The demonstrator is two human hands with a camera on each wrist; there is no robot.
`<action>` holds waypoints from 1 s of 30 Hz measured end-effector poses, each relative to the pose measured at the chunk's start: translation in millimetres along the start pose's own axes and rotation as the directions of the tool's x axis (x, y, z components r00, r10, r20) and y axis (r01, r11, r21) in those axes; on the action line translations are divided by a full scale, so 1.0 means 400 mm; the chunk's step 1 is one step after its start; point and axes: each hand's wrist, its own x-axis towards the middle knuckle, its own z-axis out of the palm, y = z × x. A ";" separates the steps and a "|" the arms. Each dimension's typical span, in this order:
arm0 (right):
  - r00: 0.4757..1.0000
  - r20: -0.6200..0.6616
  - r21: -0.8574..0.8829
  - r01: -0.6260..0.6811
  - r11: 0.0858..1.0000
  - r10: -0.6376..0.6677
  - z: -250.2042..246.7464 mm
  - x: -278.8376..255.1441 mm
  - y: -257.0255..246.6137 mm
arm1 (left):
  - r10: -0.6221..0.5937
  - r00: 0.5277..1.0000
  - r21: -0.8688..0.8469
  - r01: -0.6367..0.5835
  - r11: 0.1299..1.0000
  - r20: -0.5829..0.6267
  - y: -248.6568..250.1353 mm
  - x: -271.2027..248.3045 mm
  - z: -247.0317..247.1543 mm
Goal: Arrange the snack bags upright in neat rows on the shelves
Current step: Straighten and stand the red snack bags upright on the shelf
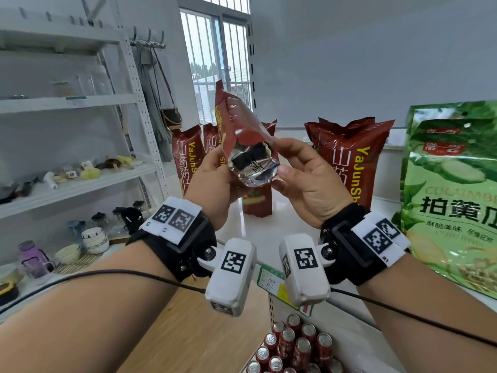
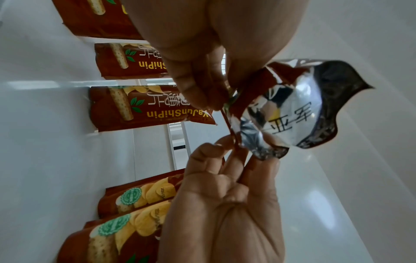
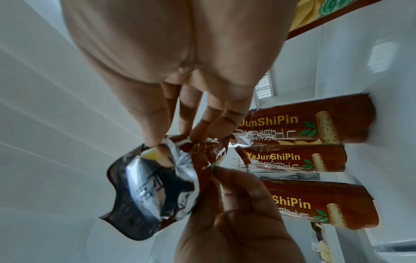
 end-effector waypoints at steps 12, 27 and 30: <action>0.998 -0.063 -0.042 -0.027 0.999 0.025 0.003 -0.002 -0.006 | -0.042 0.995 -0.183 0.057 0.981 0.088 -0.001 -0.023 -0.001; 0.967 -0.198 -0.160 -0.192 0.968 0.159 -0.012 0.001 0.024 | -0.161 0.987 -0.145 0.156 0.977 -0.027 -0.030 -0.020 0.003; 0.961 -0.224 -0.178 -0.207 0.962 0.165 -0.016 0.004 0.027 | -0.150 0.989 -0.095 0.148 0.984 -0.013 -0.048 -0.006 -0.014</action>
